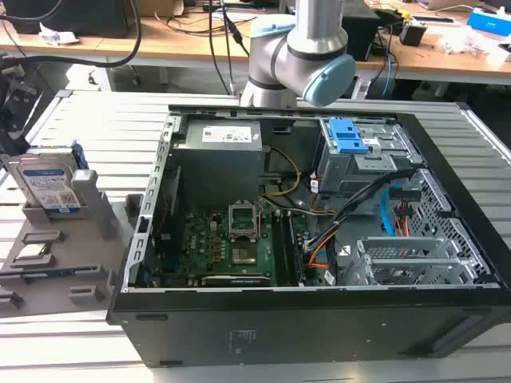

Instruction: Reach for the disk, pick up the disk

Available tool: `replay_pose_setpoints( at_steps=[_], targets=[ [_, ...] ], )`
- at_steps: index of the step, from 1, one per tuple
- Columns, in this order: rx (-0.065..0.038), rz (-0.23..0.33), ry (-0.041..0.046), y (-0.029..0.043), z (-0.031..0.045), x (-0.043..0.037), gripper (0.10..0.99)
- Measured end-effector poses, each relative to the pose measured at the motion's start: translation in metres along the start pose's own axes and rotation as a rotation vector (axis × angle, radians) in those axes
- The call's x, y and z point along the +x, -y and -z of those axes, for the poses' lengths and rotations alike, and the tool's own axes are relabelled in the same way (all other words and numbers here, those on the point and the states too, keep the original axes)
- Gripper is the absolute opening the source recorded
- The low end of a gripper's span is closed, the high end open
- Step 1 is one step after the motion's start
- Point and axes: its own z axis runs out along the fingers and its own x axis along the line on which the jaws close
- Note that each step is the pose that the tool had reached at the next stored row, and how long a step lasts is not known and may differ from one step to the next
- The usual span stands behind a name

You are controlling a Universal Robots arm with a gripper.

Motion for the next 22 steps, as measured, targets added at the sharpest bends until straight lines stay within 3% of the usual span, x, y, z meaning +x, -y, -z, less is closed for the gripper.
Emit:
replay_pose_setpoints(
  at_steps=[2, 8, 11, 13, 22],
  targets=[
    [0.000, 0.004, -0.0001, 0.0000, 0.0000, 0.0000, 0.106],
    [0.000, 0.086, -0.0032, 0.0000, 0.0000, 0.0000, 0.106],
    [0.000, 0.174, -0.0066, 0.0000, 0.0000, 0.0000, 0.106],
    [0.000, 0.200, -0.0076, 0.0000, 0.0000, 0.0000, 0.106],
    [0.000, 0.460, -0.0176, 0.0000, 0.0000, 0.0000, 0.106]
  ],
)
